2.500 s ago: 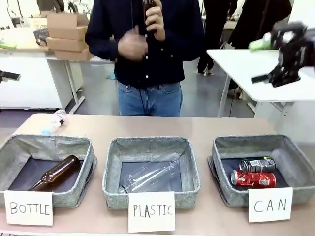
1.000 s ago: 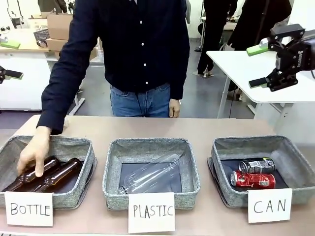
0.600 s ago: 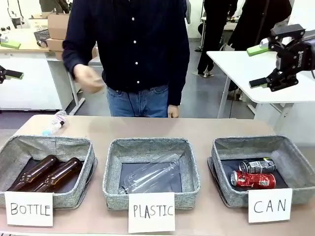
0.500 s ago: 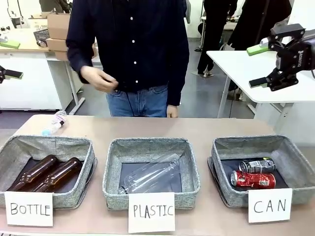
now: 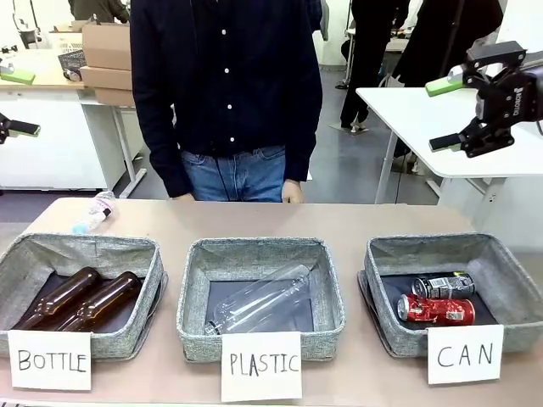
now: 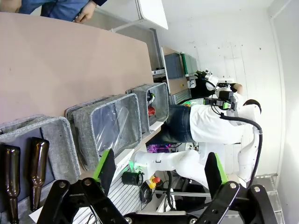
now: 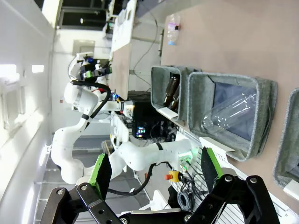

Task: Sort the can waste into the basket.
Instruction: Pick up the can waste from the table and place it in the right Fabric basket.

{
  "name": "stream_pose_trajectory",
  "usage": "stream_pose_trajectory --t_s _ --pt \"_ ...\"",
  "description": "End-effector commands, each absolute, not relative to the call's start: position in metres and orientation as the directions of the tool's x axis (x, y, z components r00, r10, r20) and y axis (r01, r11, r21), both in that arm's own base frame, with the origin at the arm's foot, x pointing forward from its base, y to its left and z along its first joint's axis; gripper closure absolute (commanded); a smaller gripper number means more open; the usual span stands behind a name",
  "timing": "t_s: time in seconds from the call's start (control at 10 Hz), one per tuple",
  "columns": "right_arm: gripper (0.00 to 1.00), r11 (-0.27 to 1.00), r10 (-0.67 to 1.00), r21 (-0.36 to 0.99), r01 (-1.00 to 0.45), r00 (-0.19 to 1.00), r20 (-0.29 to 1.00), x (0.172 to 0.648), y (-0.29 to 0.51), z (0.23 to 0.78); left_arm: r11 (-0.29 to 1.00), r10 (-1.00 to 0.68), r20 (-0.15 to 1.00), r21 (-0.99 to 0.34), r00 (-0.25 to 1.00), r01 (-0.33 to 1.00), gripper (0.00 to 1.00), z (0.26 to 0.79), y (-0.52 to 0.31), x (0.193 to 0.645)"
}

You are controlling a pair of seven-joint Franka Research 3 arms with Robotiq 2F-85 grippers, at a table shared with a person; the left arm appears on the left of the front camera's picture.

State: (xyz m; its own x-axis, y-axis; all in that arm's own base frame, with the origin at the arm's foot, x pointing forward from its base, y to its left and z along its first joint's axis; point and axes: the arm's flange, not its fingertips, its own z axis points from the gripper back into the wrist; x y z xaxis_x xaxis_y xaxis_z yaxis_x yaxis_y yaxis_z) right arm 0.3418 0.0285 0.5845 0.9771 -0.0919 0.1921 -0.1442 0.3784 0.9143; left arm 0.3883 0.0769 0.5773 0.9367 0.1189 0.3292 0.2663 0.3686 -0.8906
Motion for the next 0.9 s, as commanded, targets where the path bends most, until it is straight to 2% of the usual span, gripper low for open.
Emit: stream_pose_trajectory --t_s 0.0,0.8 --pt "0.00 0.382 -0.077 0.909 -0.165 0.975 0.209 0.3400 0.0272 0.5823 0.371 0.118 0.324 -0.891 0.939 0.261 0.00 0.5793 0.0760 0.3860" --pt "0.00 0.382 -0.077 0.909 -0.165 0.975 0.209 0.3400 0.0272 0.5823 0.371 0.118 0.324 -0.891 0.939 0.261 0.00 0.5793 0.0760 0.3860"
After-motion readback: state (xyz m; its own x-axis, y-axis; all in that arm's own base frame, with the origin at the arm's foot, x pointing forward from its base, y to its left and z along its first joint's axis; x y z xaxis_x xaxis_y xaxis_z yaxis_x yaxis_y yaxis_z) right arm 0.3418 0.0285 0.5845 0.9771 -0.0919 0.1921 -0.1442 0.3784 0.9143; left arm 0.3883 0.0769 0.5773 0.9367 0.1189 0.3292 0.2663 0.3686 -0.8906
